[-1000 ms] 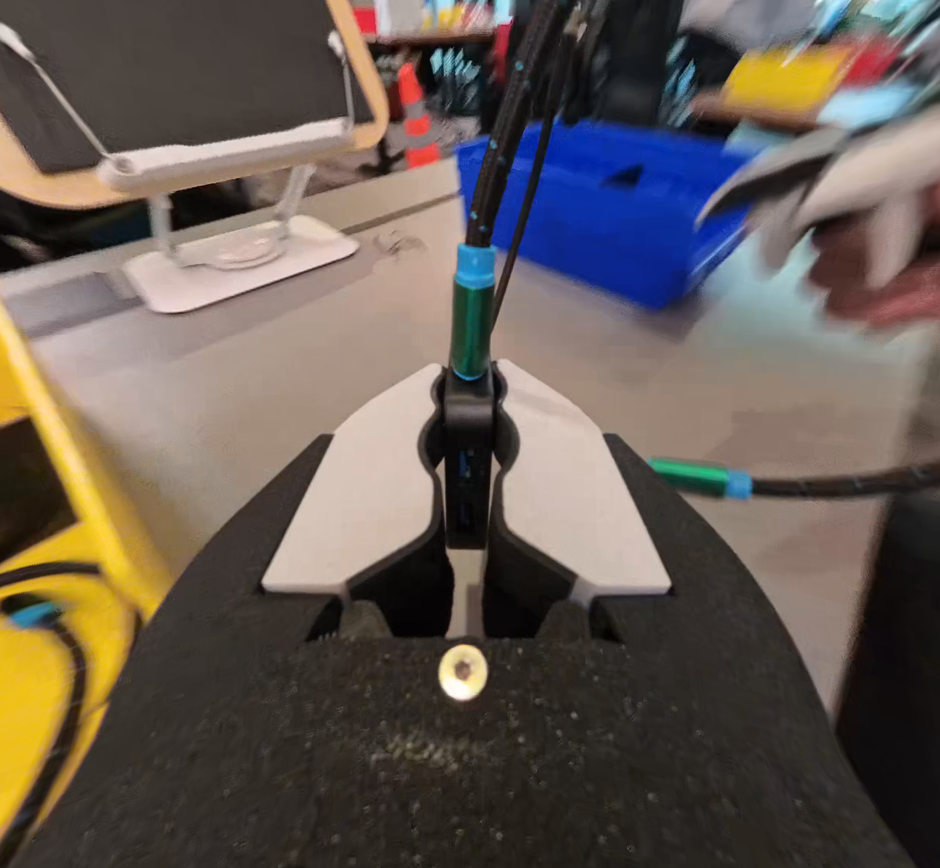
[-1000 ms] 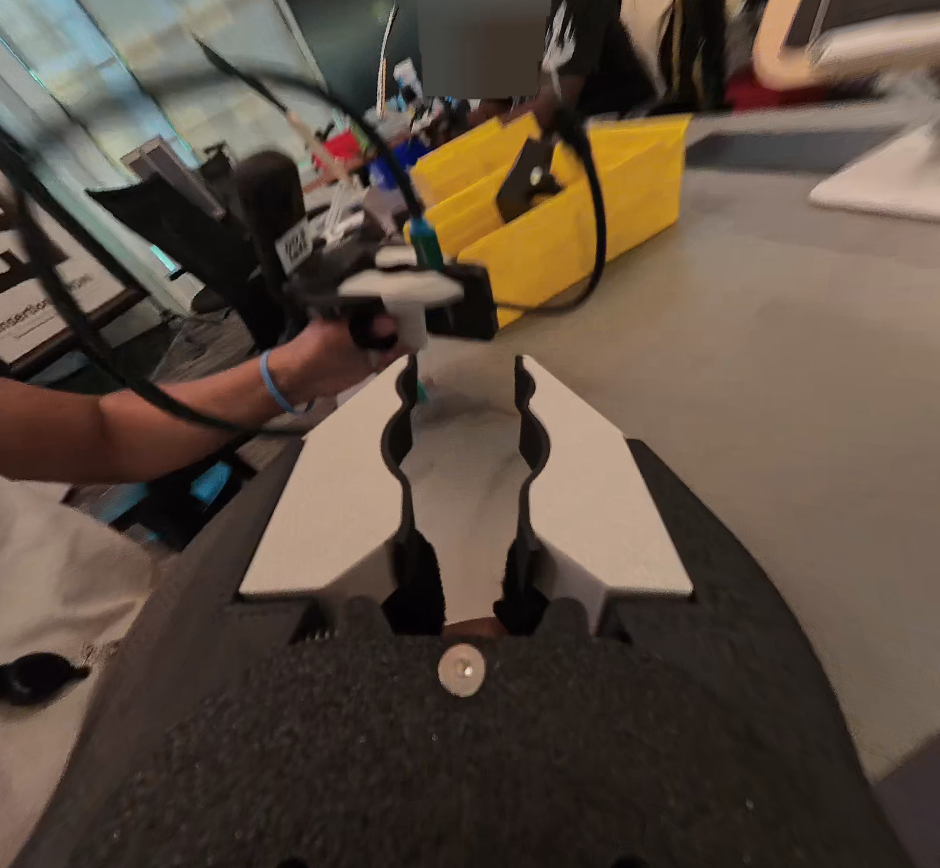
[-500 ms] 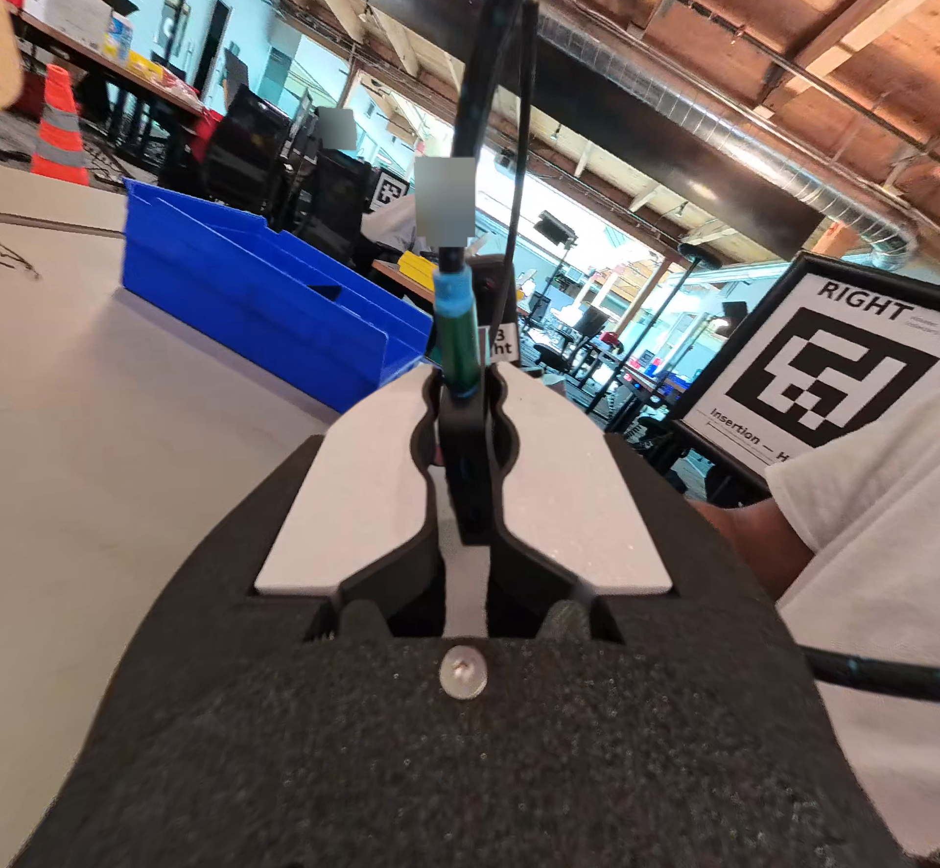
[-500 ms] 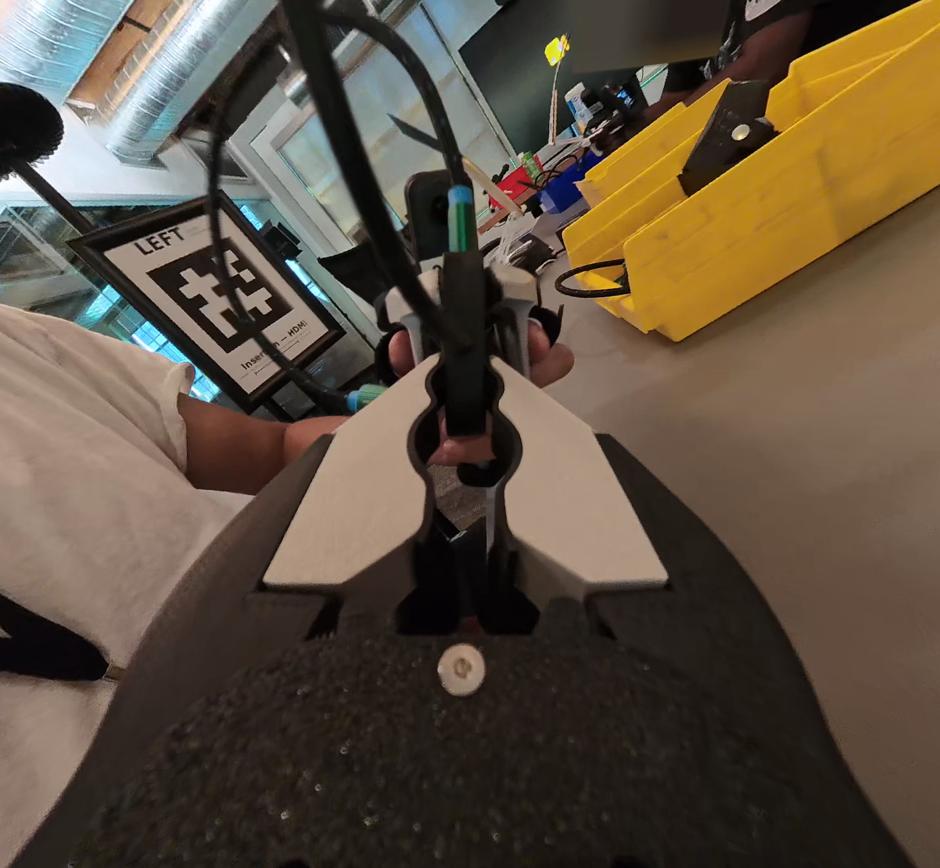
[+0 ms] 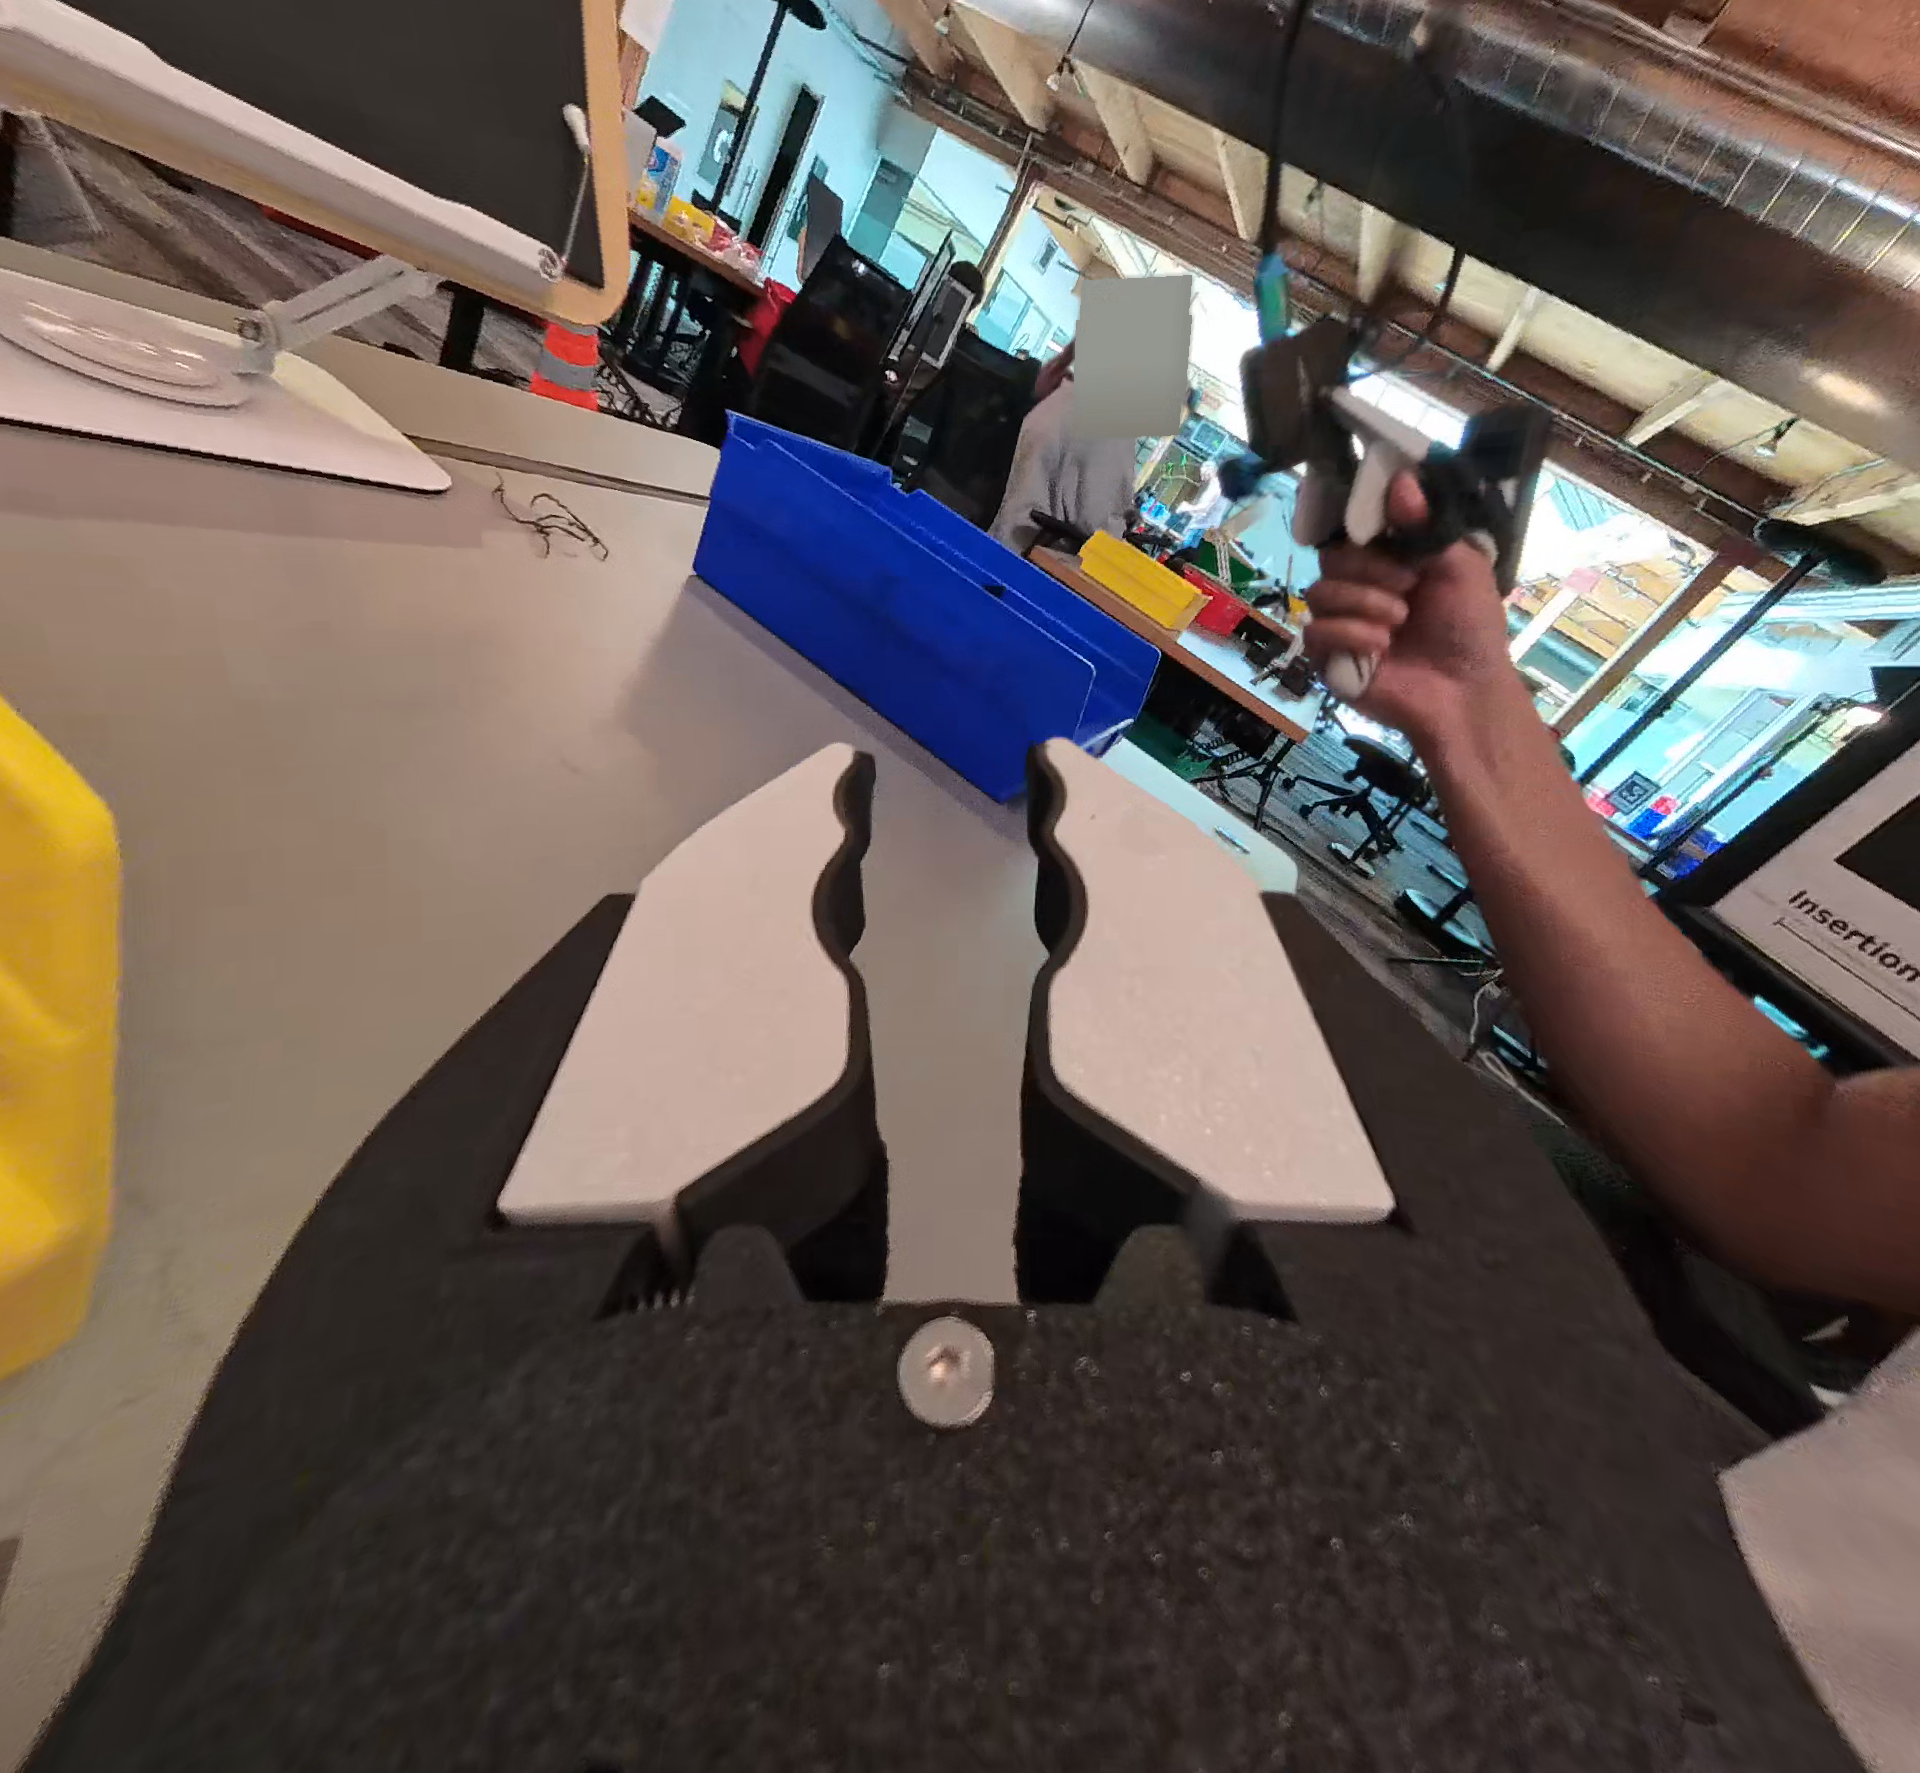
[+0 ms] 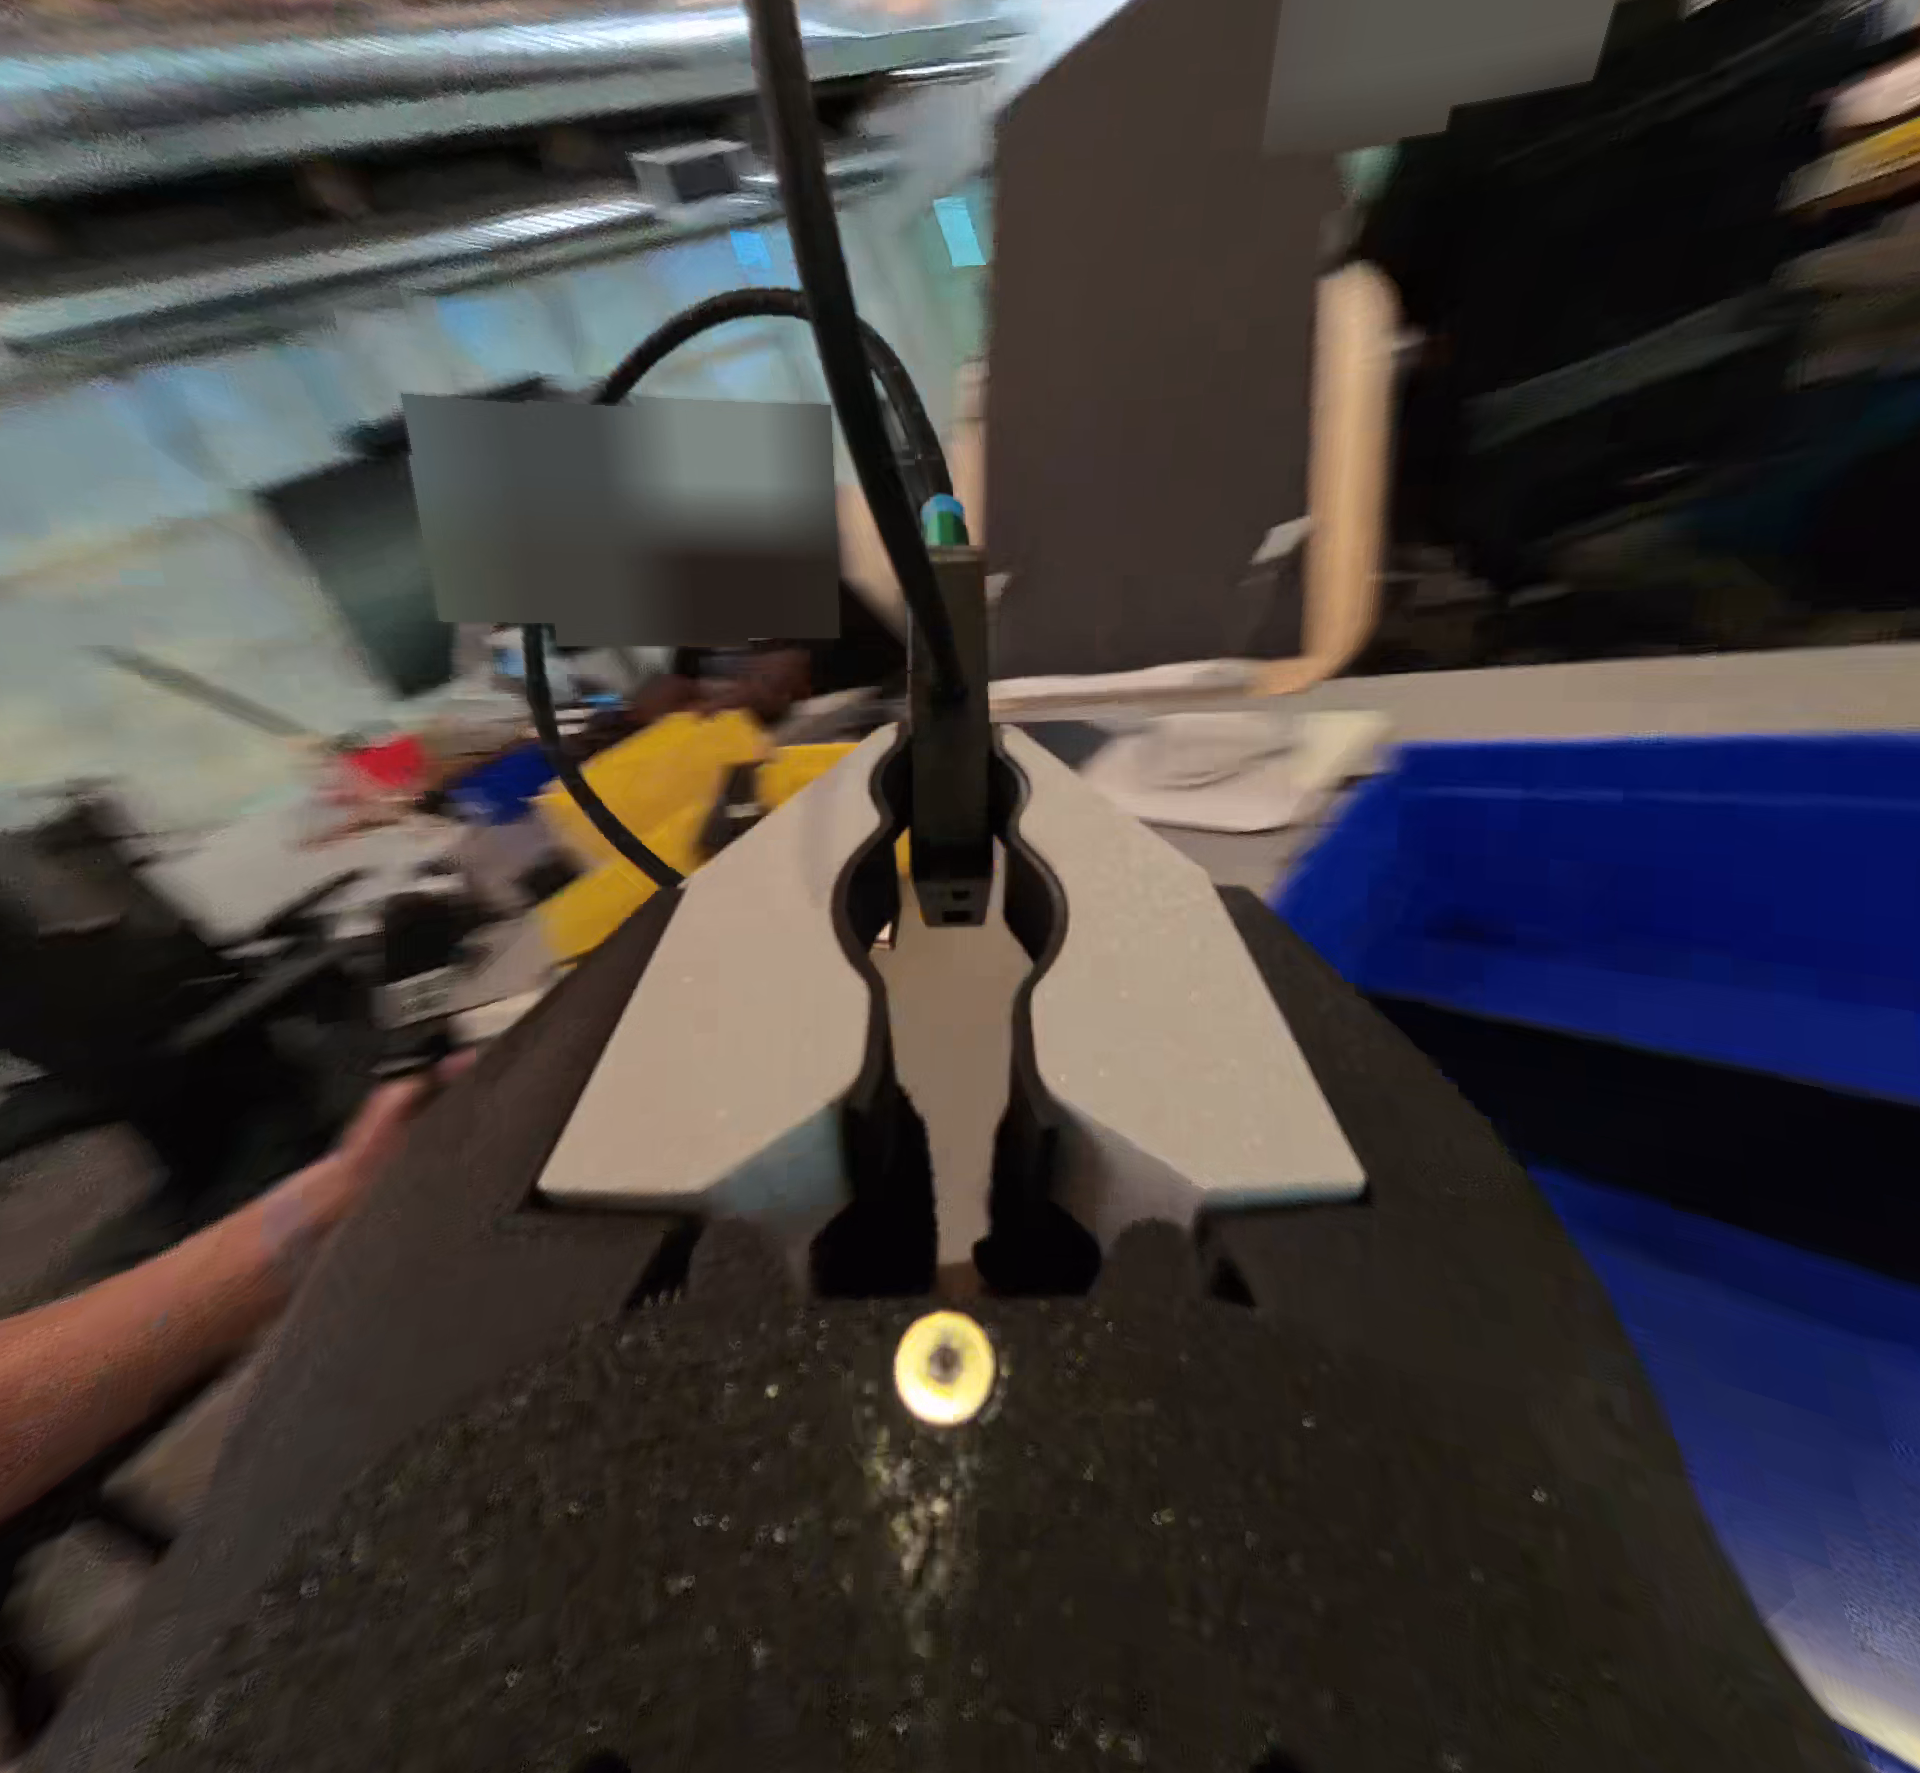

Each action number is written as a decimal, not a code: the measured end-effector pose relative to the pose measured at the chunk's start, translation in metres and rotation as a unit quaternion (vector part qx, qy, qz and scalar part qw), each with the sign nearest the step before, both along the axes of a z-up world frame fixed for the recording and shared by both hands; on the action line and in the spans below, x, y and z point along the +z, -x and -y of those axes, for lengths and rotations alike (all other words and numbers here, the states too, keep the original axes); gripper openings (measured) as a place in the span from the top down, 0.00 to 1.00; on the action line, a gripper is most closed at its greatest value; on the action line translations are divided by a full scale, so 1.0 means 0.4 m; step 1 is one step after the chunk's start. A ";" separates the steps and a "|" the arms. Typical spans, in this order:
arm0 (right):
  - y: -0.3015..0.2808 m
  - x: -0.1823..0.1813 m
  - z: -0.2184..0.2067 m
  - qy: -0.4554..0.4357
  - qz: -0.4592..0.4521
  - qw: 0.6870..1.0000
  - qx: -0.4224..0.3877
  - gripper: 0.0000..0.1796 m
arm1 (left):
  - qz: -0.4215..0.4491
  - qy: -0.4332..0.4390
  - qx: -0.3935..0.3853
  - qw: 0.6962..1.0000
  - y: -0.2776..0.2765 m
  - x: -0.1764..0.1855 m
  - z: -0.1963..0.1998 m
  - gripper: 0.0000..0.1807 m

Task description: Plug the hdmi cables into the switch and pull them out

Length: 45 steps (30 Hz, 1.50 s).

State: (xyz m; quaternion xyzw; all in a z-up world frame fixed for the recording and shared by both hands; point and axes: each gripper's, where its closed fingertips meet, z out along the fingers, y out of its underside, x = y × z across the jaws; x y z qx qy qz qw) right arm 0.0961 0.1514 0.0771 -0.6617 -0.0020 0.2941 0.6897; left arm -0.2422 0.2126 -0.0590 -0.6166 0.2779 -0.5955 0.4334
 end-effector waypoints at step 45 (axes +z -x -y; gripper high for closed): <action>0.087 -0.339 -0.033 0.144 0.170 0.967 -0.127 0.70 | -0.268 -0.184 0.120 0.938 0.075 -0.122 0.071 0.77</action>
